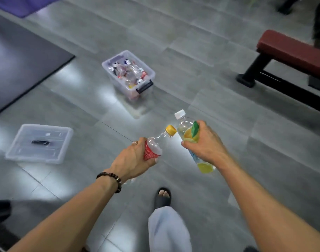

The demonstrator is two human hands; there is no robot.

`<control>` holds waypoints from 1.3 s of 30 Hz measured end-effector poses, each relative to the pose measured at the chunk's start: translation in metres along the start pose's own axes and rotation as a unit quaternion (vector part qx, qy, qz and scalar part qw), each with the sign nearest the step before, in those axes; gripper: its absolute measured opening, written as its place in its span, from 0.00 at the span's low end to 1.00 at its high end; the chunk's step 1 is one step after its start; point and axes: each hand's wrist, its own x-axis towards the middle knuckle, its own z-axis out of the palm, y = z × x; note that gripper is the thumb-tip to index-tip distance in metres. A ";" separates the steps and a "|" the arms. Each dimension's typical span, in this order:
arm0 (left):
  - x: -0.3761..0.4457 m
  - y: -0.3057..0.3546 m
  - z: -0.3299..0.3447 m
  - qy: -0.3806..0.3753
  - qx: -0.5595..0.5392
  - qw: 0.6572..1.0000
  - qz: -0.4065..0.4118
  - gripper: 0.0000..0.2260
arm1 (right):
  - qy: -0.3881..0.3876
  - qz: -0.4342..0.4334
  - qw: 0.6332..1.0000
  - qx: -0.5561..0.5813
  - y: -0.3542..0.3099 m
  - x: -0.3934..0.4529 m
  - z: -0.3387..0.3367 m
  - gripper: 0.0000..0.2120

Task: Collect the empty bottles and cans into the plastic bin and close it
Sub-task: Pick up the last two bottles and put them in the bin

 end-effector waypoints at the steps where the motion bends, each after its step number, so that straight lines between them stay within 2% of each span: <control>1: 0.019 -0.008 -0.009 0.001 -0.001 1.000 -0.016 0.25 | -0.014 -0.008 1.000 0.000 -0.009 0.028 0.004 0.32; 8: 0.168 -0.046 -0.081 0.013 -0.049 0.993 -0.103 0.23 | -0.072 -0.023 0.997 -0.021 -0.082 0.215 0.010 0.32; 16: 0.345 -0.118 -0.164 0.006 -0.058 0.991 -0.124 0.24 | -0.066 -0.040 0.996 -0.037 -0.168 0.408 0.036 0.34; 23: 0.500 -0.194 -0.212 -0.017 -0.099 0.982 -0.158 0.22 | -0.075 0.000 0.997 -0.012 -0.214 0.563 0.087 0.31; 28: 0.604 -0.222 -0.199 -0.018 -0.161 0.964 -0.210 0.24 | -0.094 0.003 0.995 -0.029 -0.214 0.660 0.122 0.32; 33: 0.714 -0.269 -0.155 0.004 -0.245 0.926 -0.288 0.24 | -0.124 0.006 0.992 -0.033 -0.185 0.783 0.187 0.32; 39: 0.806 -0.325 -0.090 0.044 -0.249 0.900 -0.355 0.24 | -0.149 -0.008 0.987 -0.055 -0.145 0.897 0.271 0.29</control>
